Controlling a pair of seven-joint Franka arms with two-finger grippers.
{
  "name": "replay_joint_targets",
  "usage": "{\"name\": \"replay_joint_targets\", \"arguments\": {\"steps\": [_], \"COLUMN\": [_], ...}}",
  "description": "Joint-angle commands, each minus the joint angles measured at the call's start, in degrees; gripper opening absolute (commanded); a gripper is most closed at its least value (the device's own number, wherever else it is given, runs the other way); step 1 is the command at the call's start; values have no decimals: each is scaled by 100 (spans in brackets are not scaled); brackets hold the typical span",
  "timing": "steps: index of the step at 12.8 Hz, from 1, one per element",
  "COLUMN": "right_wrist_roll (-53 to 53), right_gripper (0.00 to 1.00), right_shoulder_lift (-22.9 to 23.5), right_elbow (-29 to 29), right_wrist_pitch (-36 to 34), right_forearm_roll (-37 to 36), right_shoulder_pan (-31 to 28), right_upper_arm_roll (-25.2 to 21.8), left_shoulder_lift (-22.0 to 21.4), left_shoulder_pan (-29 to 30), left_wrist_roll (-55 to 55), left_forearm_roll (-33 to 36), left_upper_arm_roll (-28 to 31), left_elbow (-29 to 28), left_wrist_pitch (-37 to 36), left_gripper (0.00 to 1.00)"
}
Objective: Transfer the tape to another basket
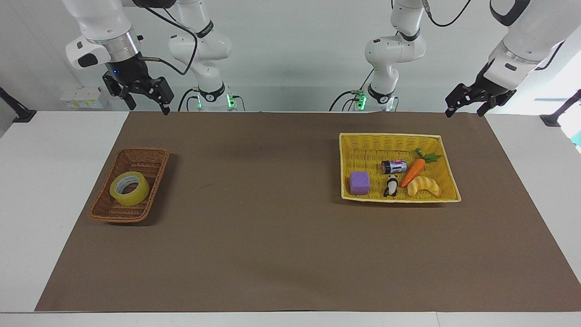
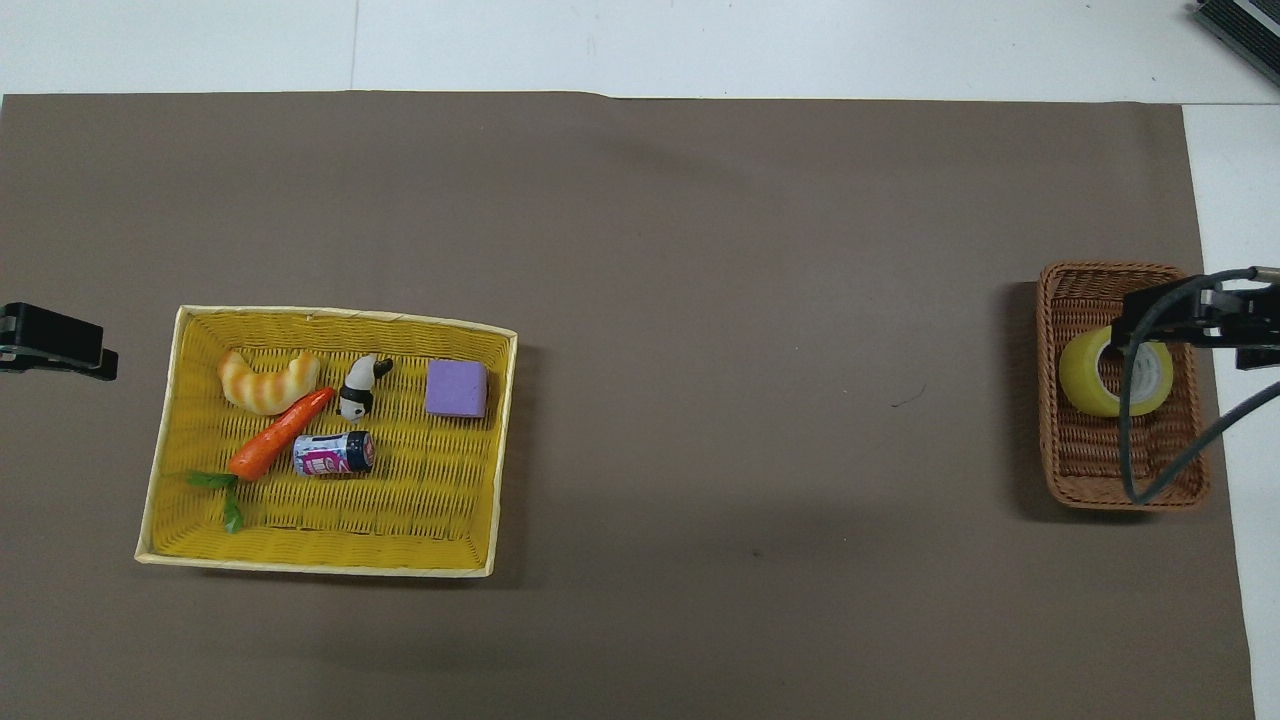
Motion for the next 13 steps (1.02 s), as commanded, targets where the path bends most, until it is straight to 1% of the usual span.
{"name": "replay_joint_targets", "arguments": {"steps": [1,2,3,5,6,7,13], "right_wrist_roll": [-360,-527,-555,-765,-1071,-1144,-1109], "right_gripper": [100,100,100,100,100,100,100], "right_shoulder_lift": [6,6,-99,-301,-328,-337,-337], "right_elbow": [188,241,164,-144,-214,-233,-233], "right_wrist_pitch": [-362,-503,-513,-443,-400,-390,-294], "right_forearm_roll": [-40,-49,-14,-57,-84,-93,-84], "right_shoulder_pan": [-61,-61,-61,-61,-61,-61,-70], "right_upper_arm_roll": [6,6,23,23,15,14,6], "left_shoulder_lift": [-145,-145,-145,-145,-145,-145,-145], "left_shoulder_pan": [60,60,60,60,60,60,60], "left_wrist_roll": [66,66,66,66,66,66,66], "left_forearm_roll": [-74,-74,-74,-74,-74,-74,-74], "left_upper_arm_roll": [-8,-8,-8,-8,-8,-8,-8], "left_elbow": [-147,-147,-147,-147,-147,-147,-147], "left_wrist_pitch": [-34,-34,-34,-34,-34,-34,-34], "left_gripper": [100,100,100,100,100,100,100]}}
